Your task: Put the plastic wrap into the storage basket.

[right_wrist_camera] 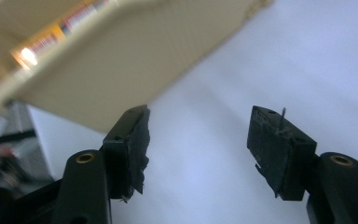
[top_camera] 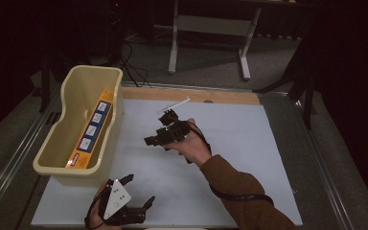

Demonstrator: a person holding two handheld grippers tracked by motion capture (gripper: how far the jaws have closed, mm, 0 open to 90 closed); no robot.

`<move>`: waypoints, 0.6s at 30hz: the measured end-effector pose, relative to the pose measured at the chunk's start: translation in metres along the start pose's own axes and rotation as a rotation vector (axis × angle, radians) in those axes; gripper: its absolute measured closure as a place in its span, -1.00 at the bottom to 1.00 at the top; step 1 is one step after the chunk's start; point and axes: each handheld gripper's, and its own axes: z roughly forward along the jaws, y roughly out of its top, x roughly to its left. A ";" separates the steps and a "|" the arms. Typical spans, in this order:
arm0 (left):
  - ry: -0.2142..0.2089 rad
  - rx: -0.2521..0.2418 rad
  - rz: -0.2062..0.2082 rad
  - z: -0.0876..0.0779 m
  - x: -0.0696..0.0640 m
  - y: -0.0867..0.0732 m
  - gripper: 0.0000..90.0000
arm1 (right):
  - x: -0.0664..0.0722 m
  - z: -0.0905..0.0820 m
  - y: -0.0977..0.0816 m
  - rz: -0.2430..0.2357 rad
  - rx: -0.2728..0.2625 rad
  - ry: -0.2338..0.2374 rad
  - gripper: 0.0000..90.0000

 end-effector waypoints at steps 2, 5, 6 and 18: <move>0.001 0.002 0.001 0.000 0.000 0.000 -0.79 | -0.004 -0.002 -0.010 -0.024 0.001 -0.027 -0.17; -0.003 0.001 -0.003 0.000 -0.001 0.000 -0.79 | -0.009 -0.007 -0.024 -0.044 -0.009 -0.038 -0.20; -0.003 0.001 -0.003 0.000 -0.001 0.000 -0.79 | -0.009 -0.007 -0.024 -0.044 -0.009 -0.038 -0.20; -0.002 0.008 -0.011 0.002 -0.001 0.000 -0.79 | -0.023 -0.036 -0.085 -0.112 -0.096 -0.126 -0.20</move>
